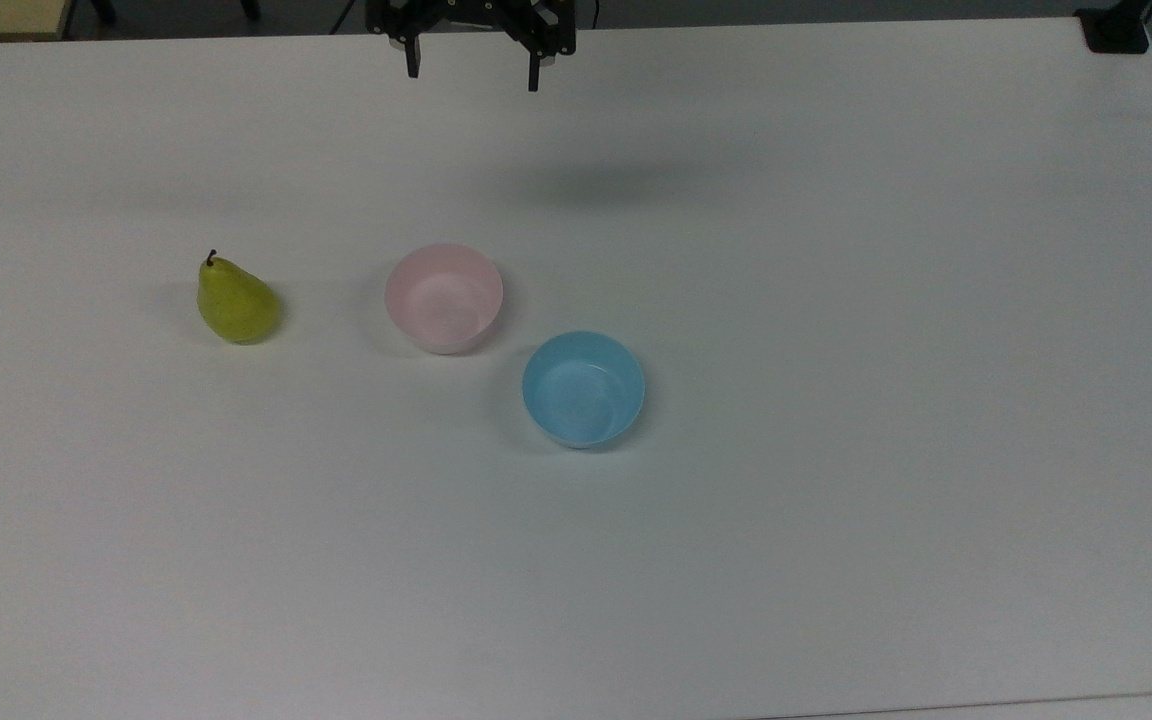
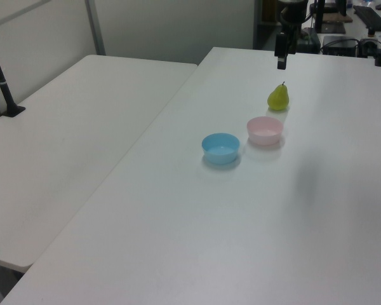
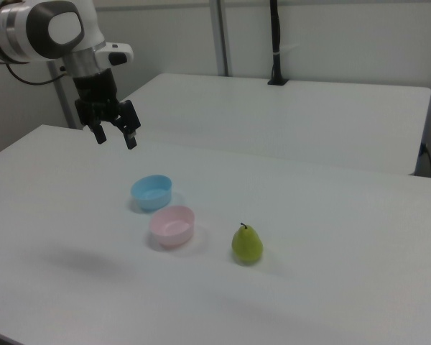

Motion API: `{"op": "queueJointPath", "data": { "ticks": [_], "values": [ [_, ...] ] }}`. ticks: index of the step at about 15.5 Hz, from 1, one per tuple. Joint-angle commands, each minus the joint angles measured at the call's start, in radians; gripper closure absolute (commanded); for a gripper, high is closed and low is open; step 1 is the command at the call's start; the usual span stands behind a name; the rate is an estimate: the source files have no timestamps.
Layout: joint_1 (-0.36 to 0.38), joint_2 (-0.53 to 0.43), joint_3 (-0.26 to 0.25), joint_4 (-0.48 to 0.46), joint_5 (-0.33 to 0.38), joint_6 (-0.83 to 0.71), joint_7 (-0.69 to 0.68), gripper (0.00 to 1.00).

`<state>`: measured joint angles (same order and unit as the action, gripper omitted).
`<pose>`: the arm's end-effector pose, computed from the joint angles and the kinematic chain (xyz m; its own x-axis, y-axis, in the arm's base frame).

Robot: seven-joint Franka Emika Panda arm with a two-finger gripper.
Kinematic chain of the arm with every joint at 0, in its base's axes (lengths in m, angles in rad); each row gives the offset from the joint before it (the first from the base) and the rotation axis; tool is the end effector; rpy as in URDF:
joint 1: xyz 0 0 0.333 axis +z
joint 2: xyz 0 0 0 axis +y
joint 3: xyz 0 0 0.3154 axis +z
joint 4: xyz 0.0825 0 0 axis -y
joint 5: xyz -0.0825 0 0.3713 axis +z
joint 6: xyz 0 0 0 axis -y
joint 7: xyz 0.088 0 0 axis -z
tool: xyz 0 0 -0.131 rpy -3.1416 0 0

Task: Place the pear in the bowl
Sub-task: 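Move the open gripper over the yellow-green pear and lower it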

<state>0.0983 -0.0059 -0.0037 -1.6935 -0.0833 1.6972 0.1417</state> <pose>0.5468 0.0419 0.5578 0.9991 -0.0361 0.0207 -0.0377 -0.9960 0.0805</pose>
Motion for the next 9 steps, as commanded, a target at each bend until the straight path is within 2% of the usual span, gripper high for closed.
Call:
{"op": "queueJointPath", "data": {
  "ticks": [1,6,9],
  "values": [
    [0.006,-0.006,-0.009,-0.005,0.005,-0.014,-0.007,0.00],
    [0.003,-0.006,-0.012,-0.005,0.005,-0.011,-0.010,0.00],
    [-0.020,-0.003,-0.021,-0.003,0.005,-0.010,-0.097,0.00]
  ]
}}
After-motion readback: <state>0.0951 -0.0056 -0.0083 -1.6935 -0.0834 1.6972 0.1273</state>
